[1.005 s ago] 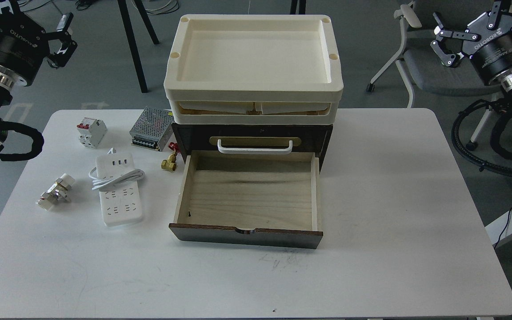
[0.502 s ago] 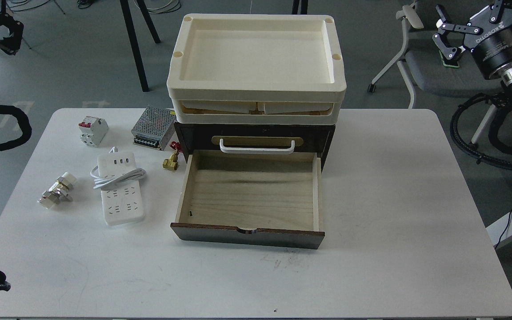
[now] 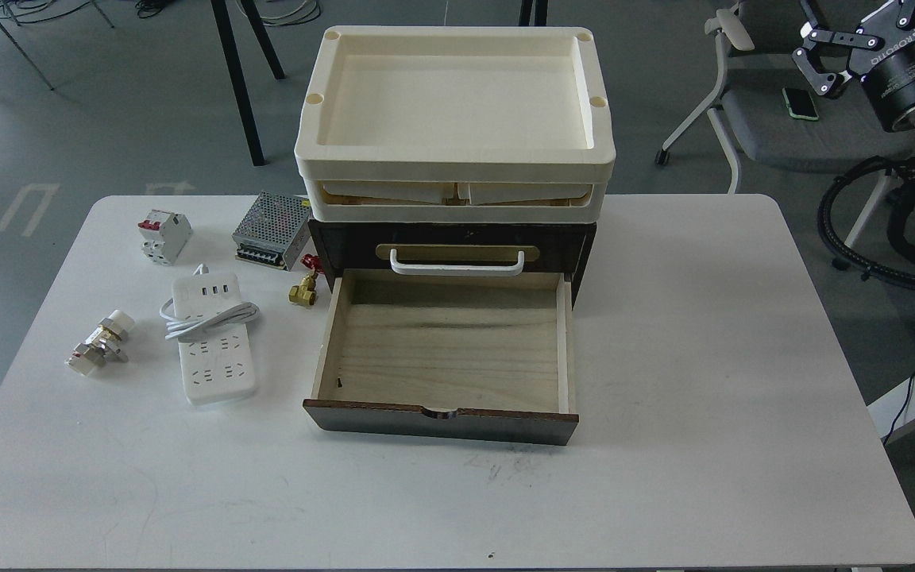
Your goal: Put charging cable into cabinet
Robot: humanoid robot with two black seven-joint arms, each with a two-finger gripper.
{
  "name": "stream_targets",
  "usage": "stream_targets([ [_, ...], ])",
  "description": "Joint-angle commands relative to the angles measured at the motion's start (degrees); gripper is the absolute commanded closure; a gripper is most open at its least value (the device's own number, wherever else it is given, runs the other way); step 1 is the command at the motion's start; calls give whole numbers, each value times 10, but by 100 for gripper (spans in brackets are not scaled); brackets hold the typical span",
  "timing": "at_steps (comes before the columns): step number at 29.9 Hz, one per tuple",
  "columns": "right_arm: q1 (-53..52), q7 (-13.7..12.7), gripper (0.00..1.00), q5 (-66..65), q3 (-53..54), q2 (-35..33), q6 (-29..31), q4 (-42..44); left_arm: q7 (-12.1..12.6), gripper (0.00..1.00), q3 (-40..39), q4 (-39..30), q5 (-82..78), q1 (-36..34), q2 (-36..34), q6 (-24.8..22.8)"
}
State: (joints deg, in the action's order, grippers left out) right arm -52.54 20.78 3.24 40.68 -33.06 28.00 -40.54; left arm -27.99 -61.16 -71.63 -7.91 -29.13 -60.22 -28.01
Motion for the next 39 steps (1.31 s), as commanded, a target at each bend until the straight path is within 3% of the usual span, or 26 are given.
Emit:
stream_targets([
  [1, 2, 1, 0, 0, 0, 0, 0, 2, 0, 0, -29, -74, -233, 9, -33, 0],
  [6, 3, 1, 0, 1, 0, -8, 0, 1, 0, 1, -33, -181, -583, 16, -60, 0],
  [10, 7, 1, 0, 1, 0, -19, 0, 2, 0, 1, 40, -202, -834, 53, -89, 0],
  [12, 9, 1, 0, 0, 0, -19, 0, 3, 0, 1, 97, -185, -956, 50, -86, 0],
  [14, 12, 1, 0, 0, 0, -19, 0, 3, 0, 1, 144, -124, -1074, 35, -61, 0],
  [17, 13, 1, 0, 0, 0, -17, -1, 3, 0, 1, 197, -21, -1168, -27, 43, 0],
  [19, 13, 1, 0, 1, 0, -16, -7, 3, 0, 1, 230, 52, -1171, -57, 90, 0],
  [24, 13, 1, 0, 1, 0, -20, -10, 2, 0, 2, 319, 157, -1171, -127, 170, 63],
  [31, 15, 1, 0, 0, 0, -25, -10, 11, 0, 5, 375, 199, -1171, -146, 198, 73],
  [39, 22, 1, 0, 1, 0, -24, -10, 10, 0, 17, 440, 319, -1171, -153, 247, 139],
])
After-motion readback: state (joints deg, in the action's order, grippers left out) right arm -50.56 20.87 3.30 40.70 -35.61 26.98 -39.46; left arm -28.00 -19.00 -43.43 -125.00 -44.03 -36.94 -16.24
